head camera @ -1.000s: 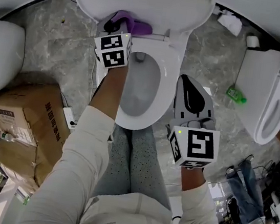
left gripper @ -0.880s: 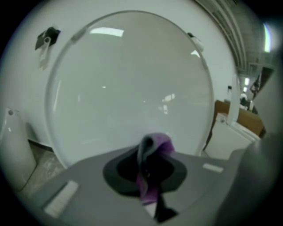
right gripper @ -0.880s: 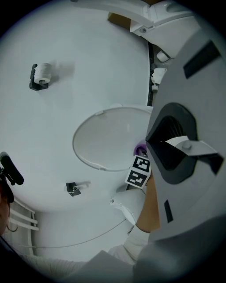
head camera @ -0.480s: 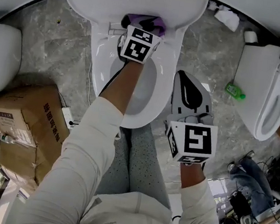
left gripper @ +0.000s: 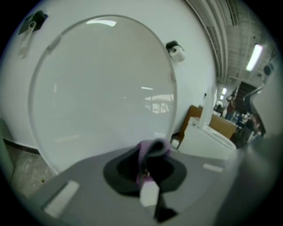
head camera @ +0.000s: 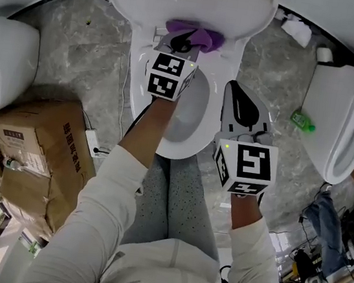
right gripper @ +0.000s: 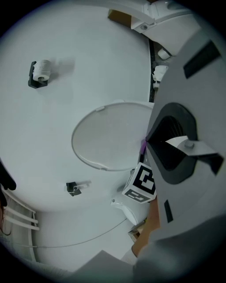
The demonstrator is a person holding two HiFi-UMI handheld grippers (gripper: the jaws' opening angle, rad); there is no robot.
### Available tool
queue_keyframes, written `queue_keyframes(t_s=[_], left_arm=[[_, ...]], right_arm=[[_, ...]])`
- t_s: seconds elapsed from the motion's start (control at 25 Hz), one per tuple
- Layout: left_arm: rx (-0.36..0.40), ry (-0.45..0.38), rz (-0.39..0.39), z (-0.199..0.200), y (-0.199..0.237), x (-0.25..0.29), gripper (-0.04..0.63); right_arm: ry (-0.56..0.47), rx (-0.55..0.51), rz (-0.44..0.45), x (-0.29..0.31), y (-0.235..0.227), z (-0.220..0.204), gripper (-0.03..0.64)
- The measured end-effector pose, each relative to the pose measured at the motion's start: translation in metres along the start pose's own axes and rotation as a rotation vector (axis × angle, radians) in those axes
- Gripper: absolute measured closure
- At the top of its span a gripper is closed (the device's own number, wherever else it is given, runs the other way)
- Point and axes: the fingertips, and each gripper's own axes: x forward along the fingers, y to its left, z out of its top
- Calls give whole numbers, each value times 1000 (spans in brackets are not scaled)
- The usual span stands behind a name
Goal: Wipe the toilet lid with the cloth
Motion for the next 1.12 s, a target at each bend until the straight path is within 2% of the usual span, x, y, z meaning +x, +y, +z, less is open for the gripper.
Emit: queue_keyframes(t_s=[0.4,0.88,1.12], left_arm=[[-40,-92,28,32,-12,-66,575],[-147,-186,61,66,-34,-131,575],[-155,-242,79,85,-36,-163,575]], right_arm=[[29,-38,23,-8,11,-5,600],[28,-80,51,-30,22,-2,600],[21,-96,58,-38,29,1,600]])
